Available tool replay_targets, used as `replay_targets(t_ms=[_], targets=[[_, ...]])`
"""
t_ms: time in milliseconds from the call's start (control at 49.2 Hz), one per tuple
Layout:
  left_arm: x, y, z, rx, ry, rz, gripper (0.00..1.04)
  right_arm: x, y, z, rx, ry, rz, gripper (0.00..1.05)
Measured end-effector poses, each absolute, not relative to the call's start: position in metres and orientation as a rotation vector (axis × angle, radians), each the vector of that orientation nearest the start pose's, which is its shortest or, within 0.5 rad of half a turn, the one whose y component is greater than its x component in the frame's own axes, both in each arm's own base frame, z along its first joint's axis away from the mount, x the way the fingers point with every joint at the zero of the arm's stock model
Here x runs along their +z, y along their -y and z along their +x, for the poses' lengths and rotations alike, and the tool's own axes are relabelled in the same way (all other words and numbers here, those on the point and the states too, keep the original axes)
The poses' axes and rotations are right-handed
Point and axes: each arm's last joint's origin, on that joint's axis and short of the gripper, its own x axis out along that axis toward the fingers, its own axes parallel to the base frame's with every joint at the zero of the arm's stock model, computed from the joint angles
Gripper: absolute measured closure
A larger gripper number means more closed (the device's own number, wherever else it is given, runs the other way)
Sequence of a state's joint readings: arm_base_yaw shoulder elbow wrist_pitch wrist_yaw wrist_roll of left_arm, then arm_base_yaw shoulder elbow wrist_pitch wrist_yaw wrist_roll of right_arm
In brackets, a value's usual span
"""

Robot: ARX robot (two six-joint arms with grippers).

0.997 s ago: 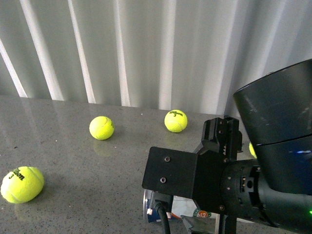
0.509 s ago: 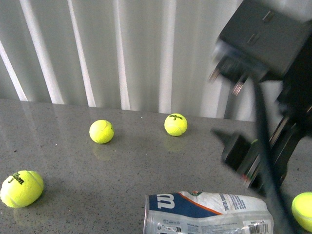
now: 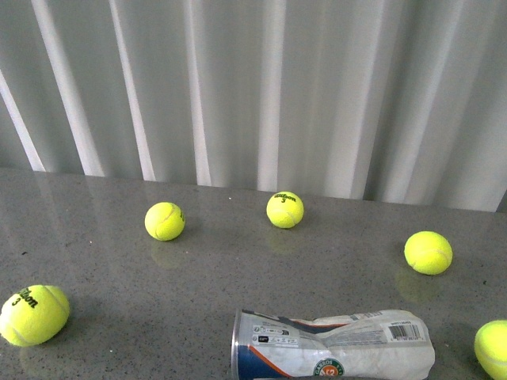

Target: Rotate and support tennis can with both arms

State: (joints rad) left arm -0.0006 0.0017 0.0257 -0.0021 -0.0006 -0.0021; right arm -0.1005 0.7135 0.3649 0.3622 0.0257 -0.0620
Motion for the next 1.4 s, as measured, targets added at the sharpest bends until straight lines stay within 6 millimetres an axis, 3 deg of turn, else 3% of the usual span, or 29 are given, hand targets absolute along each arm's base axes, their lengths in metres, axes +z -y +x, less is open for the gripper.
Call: replay_targets(t_ms=[61,163,224,427,997,1404], targets=[[0.172,0.000,0.096,0.000,0.022,-0.002,0.07,0.232,0.020,0.157,-0.029,0.018,-0.039,0.33],[0.172,0.000,0.096,0.000,0.022,-0.002,0.07,0.206,0.017,0.147,-0.006,-0.017,-0.016,0.56],[0.172,0.000,0.096,0.000,0.022,-0.002,0.07,0.200,0.014,0.142,-0.007,-0.012,-0.015,0.71],[0.172,0.000,0.096,0.000,0.022,-0.002,0.07,0.191,0.003,0.133,-0.020,-0.005,-0.014,1.02],[0.172,0.000,0.096,0.000,0.022,-0.002,0.07,0.168,0.000,0.115,-0.003,0.003,-0.011,1.01],[0.172,0.000,0.096,0.000,0.022,-0.002,0.07,0.168,0.000,0.108,-0.003,0.007,-0.011,1.01]])
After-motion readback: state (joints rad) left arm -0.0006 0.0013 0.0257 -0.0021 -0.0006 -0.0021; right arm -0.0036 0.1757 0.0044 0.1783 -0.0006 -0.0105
